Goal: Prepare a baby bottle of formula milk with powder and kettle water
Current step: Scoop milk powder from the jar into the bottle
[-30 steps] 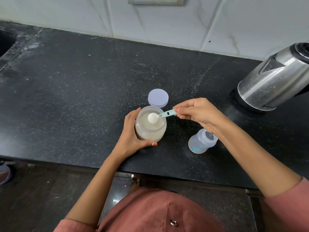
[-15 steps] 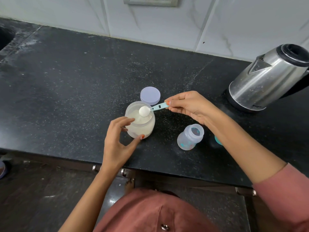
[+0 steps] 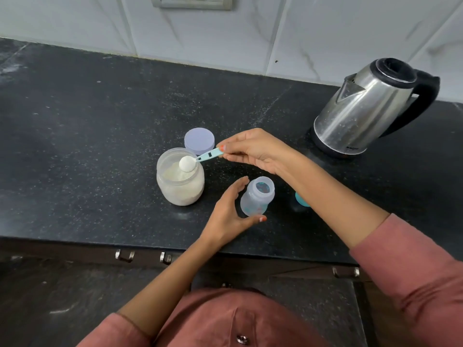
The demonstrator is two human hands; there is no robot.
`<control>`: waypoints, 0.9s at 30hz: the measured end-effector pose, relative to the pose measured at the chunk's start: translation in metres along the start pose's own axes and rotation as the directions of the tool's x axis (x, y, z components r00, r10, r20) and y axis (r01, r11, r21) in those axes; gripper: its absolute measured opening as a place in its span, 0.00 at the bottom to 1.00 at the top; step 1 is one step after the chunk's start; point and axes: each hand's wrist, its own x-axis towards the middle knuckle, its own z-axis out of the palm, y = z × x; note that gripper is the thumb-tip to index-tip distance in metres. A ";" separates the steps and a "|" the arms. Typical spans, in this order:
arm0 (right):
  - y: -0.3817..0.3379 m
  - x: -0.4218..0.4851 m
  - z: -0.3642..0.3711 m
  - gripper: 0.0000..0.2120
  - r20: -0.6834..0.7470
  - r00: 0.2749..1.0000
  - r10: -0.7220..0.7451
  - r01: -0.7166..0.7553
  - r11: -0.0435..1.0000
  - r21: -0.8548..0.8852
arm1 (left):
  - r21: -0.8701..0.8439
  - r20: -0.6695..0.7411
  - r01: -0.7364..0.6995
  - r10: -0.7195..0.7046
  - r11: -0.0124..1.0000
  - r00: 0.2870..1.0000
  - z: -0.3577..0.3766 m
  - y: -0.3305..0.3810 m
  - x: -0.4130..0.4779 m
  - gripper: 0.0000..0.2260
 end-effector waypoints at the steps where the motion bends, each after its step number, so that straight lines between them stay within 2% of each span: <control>1: 0.000 -0.001 0.000 0.06 0.001 1.000 -0.001 0.001 1.000 -0.004 | -0.013 0.007 0.017 -0.017 1.000 1.000 0.004 0.000 0.004 0.39; 5: -0.001 -0.002 0.000 0.08 0.002 1.000 -0.009 0.009 1.000 0.006 | -0.014 -0.040 0.020 -0.020 1.000 0.999 0.014 -0.001 0.013 0.35; 11: -0.001 -0.003 -0.001 0.05 -0.009 1.000 -0.011 0.011 1.000 0.007 | -0.036 -0.103 -0.012 0.008 0.999 0.995 0.015 0.001 0.011 0.28; 21: -0.007 -0.011 -0.003 0.06 -0.005 0.999 -0.044 0.044 0.999 0.018 | -0.121 -0.169 -0.029 0.008 0.992 0.986 -0.021 0.021 -0.017 0.26; 27: -0.005 -0.013 0.001 0.04 -0.047 0.998 -0.052 0.054 0.998 0.045 | -0.146 -0.256 -0.024 -0.014 0.989 0.967 -0.049 0.028 -0.042 0.24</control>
